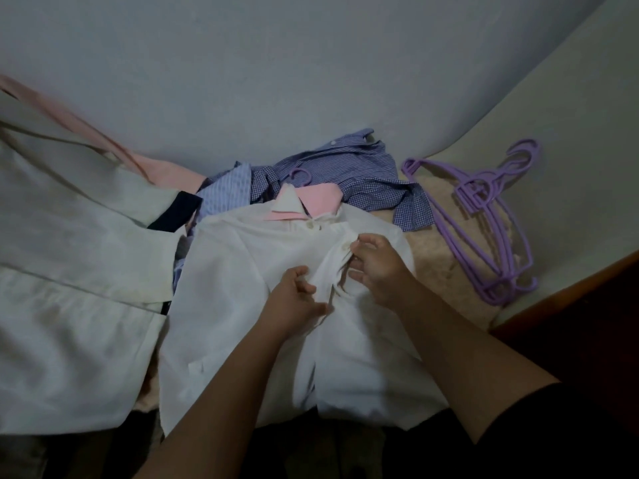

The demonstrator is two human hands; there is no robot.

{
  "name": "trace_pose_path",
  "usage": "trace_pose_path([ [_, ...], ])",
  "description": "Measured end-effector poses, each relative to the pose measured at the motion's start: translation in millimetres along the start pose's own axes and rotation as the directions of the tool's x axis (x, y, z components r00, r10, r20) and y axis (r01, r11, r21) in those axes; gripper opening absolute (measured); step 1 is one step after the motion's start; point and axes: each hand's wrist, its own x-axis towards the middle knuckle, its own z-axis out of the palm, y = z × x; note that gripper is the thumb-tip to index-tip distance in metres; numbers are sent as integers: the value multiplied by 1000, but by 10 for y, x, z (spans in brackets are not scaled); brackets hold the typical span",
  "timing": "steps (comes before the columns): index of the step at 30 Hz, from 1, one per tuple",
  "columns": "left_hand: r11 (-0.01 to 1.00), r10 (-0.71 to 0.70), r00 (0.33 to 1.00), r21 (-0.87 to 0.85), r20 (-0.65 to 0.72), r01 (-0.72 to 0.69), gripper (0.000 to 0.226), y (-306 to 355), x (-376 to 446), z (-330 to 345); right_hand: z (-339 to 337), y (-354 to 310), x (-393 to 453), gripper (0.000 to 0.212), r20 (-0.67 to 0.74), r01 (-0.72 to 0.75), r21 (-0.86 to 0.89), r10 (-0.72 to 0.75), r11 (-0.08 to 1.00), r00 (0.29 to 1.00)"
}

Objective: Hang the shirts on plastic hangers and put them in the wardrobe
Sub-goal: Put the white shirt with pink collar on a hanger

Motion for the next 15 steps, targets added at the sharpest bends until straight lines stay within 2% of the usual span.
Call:
trace_pose_path([
  [2,1000,9,1000,-13,3,-9,84,-91,-49,67,-69,166,-48,34,-14,39,-102,-41,994,999],
  [5,998,52,998,33,-38,-50,86,-189,-135,167,-137,342,-249,47,38,135,-249,-130,959,991],
  [8,981,128,989,154,-78,-115,80,-234,-223,260,-141,574,-524,60,101,282,-476,-267,833,958],
  [10,974,160,981,180,-107,-139,72,-264,-250,306,-144,732,-620,61,152,382,-630,-375,676,914],
  [12,982,144,979,146,-140,-124,63,-275,-270,321,-147,811,-655,58,162,377,-740,-396,557,904],
  [15,986,141,969,111,-204,-120,53,-240,-323,299,-134,788,-657,41,81,308,-758,-386,575,919],
])
